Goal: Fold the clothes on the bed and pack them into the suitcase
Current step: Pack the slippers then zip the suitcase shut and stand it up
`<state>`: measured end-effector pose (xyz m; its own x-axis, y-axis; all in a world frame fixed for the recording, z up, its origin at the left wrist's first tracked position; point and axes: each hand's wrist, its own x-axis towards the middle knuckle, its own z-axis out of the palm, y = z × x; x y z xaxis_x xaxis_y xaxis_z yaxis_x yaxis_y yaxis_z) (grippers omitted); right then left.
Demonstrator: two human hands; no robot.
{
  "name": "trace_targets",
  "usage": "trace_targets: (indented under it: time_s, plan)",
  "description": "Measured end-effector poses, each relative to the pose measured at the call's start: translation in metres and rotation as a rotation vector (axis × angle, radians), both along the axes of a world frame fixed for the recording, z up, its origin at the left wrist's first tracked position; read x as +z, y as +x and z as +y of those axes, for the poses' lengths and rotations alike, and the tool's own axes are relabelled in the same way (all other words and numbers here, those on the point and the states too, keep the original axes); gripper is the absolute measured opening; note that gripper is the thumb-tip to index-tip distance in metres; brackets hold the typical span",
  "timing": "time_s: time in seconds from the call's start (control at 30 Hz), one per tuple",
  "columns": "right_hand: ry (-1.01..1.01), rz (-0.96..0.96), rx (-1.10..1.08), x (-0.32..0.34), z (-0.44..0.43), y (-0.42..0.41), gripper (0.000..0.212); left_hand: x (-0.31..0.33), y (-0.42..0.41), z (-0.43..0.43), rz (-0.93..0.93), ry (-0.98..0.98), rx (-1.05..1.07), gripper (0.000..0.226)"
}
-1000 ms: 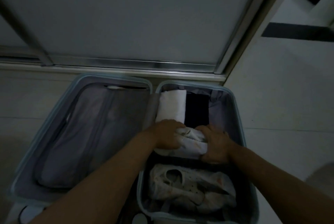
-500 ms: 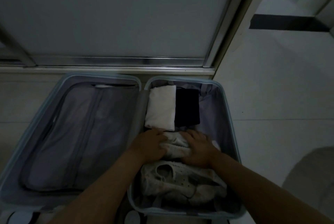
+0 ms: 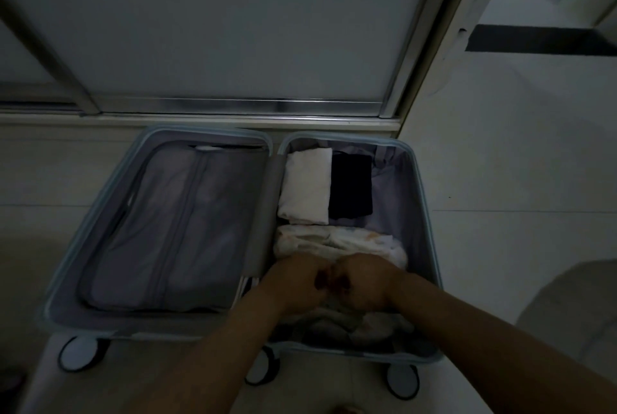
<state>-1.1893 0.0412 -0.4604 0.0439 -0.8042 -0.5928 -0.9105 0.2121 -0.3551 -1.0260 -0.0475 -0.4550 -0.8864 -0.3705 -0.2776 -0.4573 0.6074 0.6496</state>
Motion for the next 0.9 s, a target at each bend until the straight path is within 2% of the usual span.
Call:
trace_targets:
  time_s: [0.07, 0.2, 0.33, 0.4, 0.47, 0.53, 0.67, 0.73, 0.8, 0.9]
  plan:
    - [0.079, 0.021, 0.067, -0.006, 0.007, -0.003, 0.048, -0.009, 0.002, 0.01, -0.038, 0.024, 0.015, 0.026]
    - [0.07, 0.06, 0.168, -0.012, 0.019, -0.016, 0.053, -0.017, 0.0, 0.019, -0.103, -0.221, -0.073, 0.022]
    - [-0.005, 0.055, 0.019, -0.01, 0.015, -0.012, 0.045, -0.013, -0.009, 0.019, -0.118, -0.214, -0.011, 0.023]
    - [-0.119, -0.033, -0.037, -0.004, 0.013, -0.015, 0.038, -0.008, -0.013, 0.017, -0.12, -0.109, 0.028, 0.025]
    - [-0.284, -0.124, -0.159, 0.007, 0.01, -0.025, 0.022, -0.002, -0.02, 0.013, -0.116, 0.0, 0.07, 0.029]
    - [-0.443, -0.194, -0.259, 0.016, 0.007, -0.034, 0.003, 0.006, -0.032, 0.007, -0.09, 0.144, 0.204, 0.029]
    - [-0.507, -0.427, -0.533, 0.023, -0.009, -0.035, 0.014, 0.015, -0.055, -0.003, -0.001, 0.689, 0.571, 0.022]
    - [-0.484, -0.583, -0.723, 0.029, -0.017, -0.032, 0.011, 0.011, -0.055, -0.009, -0.008, 0.738, 0.599, 0.021]
    - [-0.365, -0.777, -0.903, 0.03, -0.021, -0.033, 0.018, 0.006, -0.055, -0.017, -0.007, 0.681, 0.573, 0.023]
    - [-0.25, -0.843, -1.058, 0.023, -0.026, -0.042, 0.024, 0.004, -0.059, -0.026, -0.011, 0.715, 0.514, 0.029]
